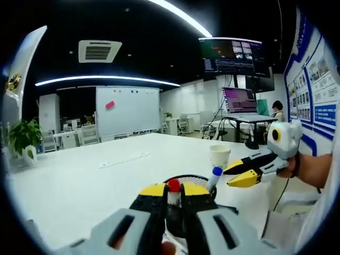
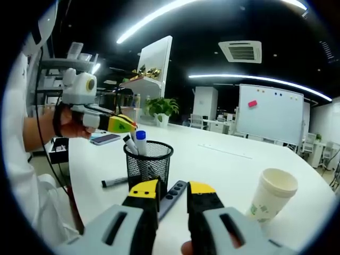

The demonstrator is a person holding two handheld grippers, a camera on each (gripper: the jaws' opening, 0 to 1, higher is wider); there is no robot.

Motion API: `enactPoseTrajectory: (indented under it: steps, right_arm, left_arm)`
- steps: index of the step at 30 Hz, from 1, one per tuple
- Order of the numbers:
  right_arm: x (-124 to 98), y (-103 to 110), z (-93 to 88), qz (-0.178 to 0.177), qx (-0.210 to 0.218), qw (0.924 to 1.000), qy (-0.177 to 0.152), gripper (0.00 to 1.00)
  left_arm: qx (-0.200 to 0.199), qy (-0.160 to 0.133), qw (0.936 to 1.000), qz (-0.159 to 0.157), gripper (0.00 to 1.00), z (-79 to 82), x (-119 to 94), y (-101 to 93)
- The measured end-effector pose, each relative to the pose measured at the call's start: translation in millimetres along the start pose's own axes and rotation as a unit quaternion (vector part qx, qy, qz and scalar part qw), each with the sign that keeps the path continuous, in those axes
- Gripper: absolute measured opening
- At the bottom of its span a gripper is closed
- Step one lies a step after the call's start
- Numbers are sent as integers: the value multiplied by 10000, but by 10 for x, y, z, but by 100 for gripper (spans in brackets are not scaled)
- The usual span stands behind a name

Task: Place the scattered laser pointers and whiteboard markers into the pen holder and stack the scattered paper cups together

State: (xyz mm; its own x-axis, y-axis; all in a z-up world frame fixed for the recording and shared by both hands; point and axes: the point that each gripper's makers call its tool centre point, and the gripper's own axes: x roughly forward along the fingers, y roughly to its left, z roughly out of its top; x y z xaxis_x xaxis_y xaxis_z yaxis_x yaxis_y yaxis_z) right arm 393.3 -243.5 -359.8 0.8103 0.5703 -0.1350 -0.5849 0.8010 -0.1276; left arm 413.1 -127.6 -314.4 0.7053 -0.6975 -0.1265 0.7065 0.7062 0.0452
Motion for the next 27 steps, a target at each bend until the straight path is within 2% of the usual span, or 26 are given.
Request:
enactPoseTrajectory:
  steps: [27]
  right_arm:
    - [9,-7,7,6,-28,10000,11,20]
  left_arm:
    - [79,-2,10000,30,12,12,-6,30]
